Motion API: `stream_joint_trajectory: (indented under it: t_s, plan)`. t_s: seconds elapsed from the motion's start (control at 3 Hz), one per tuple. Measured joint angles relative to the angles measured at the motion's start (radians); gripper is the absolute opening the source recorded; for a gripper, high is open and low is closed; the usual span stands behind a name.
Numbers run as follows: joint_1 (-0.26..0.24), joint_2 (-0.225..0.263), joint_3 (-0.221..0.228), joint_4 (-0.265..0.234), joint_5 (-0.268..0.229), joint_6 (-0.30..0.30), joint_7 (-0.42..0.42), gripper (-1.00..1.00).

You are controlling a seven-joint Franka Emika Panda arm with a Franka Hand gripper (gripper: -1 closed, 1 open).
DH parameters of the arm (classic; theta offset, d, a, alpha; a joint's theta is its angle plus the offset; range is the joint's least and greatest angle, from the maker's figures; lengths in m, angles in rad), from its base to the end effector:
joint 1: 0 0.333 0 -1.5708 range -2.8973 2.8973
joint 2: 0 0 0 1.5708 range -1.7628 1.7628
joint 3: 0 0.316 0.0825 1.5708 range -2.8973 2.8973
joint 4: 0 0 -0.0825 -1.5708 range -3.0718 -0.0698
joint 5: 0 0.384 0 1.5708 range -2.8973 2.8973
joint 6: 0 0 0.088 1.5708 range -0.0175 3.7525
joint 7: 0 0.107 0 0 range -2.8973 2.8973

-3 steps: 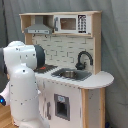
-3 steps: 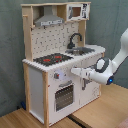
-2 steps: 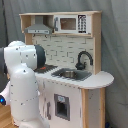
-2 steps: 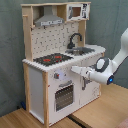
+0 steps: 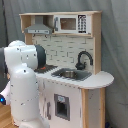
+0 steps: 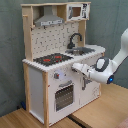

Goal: Play with the kitchen

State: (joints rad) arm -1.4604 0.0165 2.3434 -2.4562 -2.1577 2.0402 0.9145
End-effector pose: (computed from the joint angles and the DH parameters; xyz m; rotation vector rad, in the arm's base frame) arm 0.3491 0.3521 0.3303 1.1498 1.3101 1.1629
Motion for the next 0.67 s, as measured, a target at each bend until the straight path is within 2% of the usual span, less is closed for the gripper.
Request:
stream_joint_trajectory:
  t_s: [0.67]
  plan:
    - [0.0, 0.003, -0.001, 0.0, 0.0, 0.004, 0.21, -1.0]
